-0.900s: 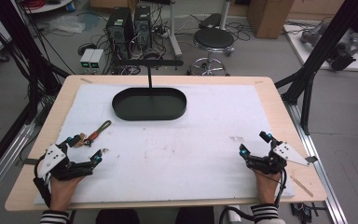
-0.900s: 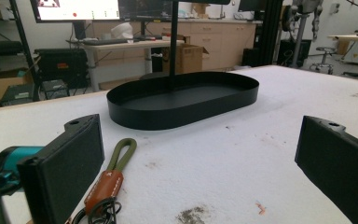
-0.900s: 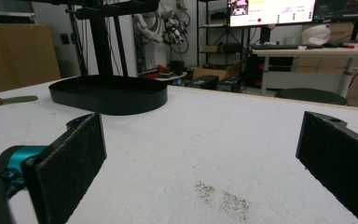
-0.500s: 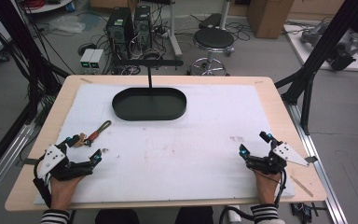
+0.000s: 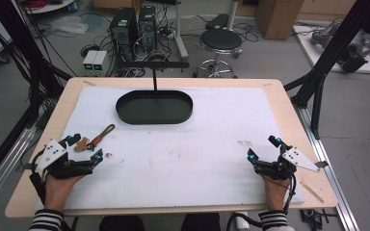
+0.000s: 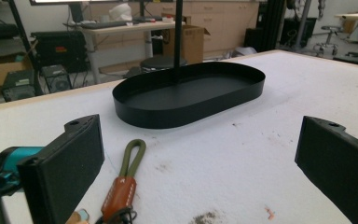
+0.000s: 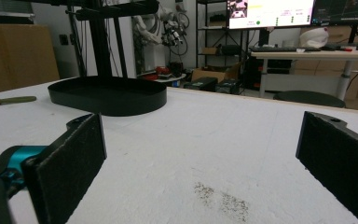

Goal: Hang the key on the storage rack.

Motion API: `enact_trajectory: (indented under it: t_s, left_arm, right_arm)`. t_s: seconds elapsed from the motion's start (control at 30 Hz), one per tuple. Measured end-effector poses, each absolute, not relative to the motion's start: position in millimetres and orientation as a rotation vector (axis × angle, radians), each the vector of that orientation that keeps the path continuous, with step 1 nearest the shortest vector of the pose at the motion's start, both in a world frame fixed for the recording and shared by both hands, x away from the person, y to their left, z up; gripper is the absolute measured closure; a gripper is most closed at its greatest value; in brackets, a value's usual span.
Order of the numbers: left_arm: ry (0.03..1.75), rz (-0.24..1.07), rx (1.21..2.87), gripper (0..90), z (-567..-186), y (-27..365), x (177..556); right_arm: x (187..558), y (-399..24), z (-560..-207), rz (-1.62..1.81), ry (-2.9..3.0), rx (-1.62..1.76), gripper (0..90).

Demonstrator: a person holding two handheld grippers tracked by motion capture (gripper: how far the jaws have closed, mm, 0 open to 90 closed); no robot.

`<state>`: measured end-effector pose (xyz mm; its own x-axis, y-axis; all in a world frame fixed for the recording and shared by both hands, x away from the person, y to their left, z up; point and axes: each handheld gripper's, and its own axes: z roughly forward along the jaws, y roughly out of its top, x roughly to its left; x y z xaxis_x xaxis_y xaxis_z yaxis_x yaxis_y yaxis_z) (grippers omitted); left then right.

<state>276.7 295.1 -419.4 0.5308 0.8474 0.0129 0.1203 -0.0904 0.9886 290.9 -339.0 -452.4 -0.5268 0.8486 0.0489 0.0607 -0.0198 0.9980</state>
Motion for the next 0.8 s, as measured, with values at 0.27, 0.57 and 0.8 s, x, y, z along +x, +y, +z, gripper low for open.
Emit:
enact_trajectory:
  t_s: [0.27,0.57,0.8]
  left_arm:
    - [0.896,0.656,1.705,1.7,-383.5,301.1,298.8]
    - [0.928,0.602,1.900,1.7,-359.6,298.9,328.2]
    - [0.941,0.563,2.073,1.7,-351.7,291.3,350.2]
  right_arm:
    - [290.8,-339.0,-452.3,1.610,1.637,0.957,0.5]
    - [290.9,-339.1,-452.3,1.611,1.637,0.958,0.5]
    - [290.7,-338.9,-452.3,1.608,1.637,0.957,0.5]
